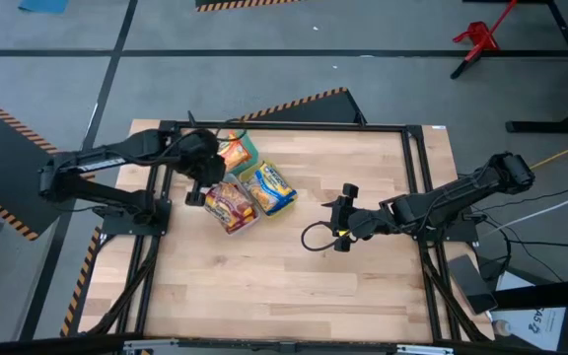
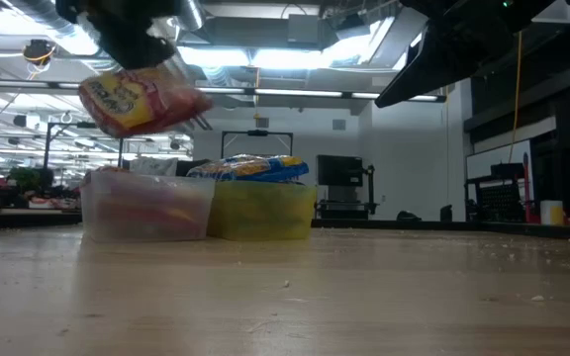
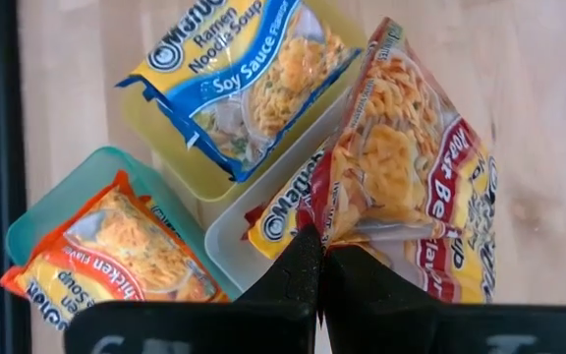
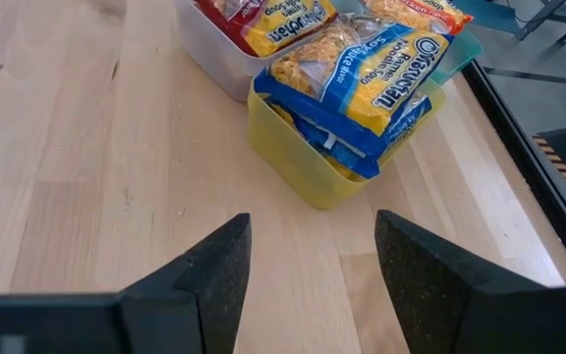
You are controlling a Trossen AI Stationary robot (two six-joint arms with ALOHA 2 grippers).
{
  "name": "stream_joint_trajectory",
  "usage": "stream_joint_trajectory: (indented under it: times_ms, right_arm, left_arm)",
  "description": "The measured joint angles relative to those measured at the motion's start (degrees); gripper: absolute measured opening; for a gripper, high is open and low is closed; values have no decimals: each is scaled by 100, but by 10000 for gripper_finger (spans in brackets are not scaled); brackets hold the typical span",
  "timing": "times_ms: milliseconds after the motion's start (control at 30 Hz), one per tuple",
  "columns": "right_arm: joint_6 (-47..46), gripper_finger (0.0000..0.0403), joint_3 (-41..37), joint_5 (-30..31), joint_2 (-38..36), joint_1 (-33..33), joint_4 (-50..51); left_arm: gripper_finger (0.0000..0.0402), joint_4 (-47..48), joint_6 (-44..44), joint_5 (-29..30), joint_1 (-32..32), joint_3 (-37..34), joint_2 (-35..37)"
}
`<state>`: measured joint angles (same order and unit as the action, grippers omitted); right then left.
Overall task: Sort Maruchan noodles
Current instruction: Put the bottom red noodle pack into the transparent bin
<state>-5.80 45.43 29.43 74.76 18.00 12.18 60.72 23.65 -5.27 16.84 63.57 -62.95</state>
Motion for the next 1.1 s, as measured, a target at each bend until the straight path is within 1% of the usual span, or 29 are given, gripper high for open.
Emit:
stream_joint_trajectory:
  times_ms: [133, 300, 600, 733, 900, 1100]
  right_arm:
    - [-4, 207, 0, -1, 0, 0, 23]
    - [-4, 207, -2, -2, 0, 0, 49]
    - [-9, 207, -2, 102, 0, 0, 191]
    - [-9, 207, -2, 101, 0, 0, 191]
    - [-7, 207, -2, 102, 0, 0, 192]
    - [0, 207, -2, 102, 0, 0, 191]
  left_arm:
    - [0, -48, 524, -301, 366, 0, -331]
    - [0, -37, 866, -822, 805, 0, -717]
    - [0, 8, 1525, -1225, 1192, 0, -1187]
    - [0, 66, 1734, -1242, 1279, 0, -1387]
    - [0, 368, 2079, -1196, 1266, 0, -1645]
    - [3, 279, 2176, -689, 1135, 0, -1843]
